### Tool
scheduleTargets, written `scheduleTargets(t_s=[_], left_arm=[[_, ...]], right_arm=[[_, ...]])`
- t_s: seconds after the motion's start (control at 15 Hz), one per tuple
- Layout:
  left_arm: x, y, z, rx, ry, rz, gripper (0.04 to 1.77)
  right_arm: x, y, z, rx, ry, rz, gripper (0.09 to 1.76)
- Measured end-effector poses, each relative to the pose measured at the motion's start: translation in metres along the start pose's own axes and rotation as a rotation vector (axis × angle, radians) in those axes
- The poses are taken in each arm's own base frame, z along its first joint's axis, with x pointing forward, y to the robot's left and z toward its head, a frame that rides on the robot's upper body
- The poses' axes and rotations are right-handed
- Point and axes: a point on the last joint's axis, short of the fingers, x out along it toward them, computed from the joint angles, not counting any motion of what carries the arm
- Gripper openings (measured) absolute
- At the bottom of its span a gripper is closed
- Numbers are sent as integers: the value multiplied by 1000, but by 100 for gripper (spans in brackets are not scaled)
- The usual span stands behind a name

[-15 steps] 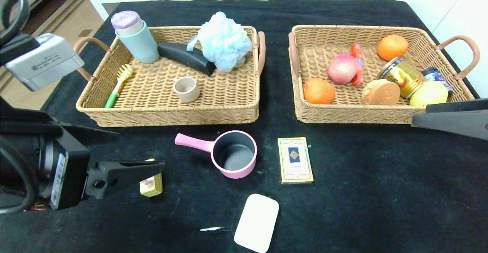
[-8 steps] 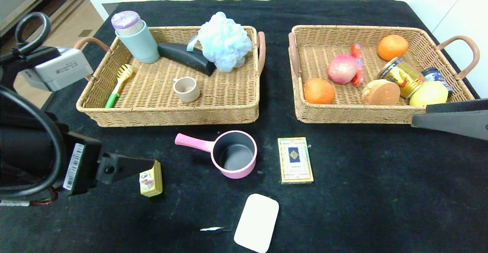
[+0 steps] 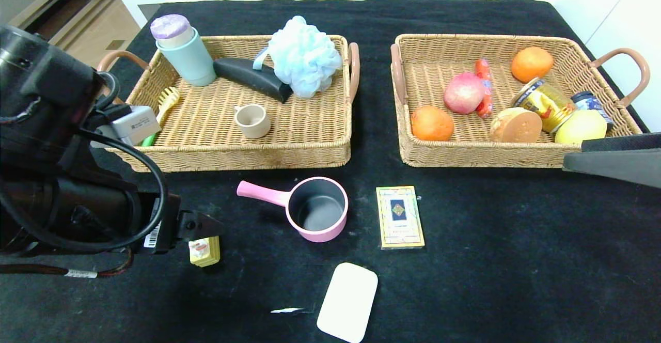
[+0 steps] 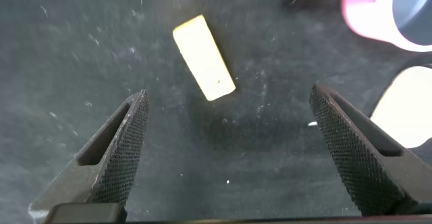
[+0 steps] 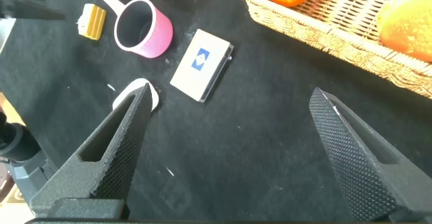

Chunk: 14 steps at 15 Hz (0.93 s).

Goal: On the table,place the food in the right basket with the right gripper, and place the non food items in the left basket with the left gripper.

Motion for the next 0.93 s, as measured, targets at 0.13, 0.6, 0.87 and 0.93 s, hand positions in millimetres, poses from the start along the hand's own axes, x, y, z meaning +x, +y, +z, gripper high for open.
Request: scheduleTargets(t_s=[0.13, 0.6, 0.87, 0.93], left_arm=[[9, 2, -1, -32, 29, 17, 172], [39, 13, 3, -150, 108, 67, 172], [58, 17, 9, -189, 130, 61, 172], [61, 17, 9, -192, 139, 66, 172]], right_arm=[[-1, 1, 0, -2, -2, 1, 170], [0, 1, -1, -3, 3, 7, 170], [0, 2, -1, -3, 3, 7, 170], [0, 1, -1, -3, 3, 8, 170]])
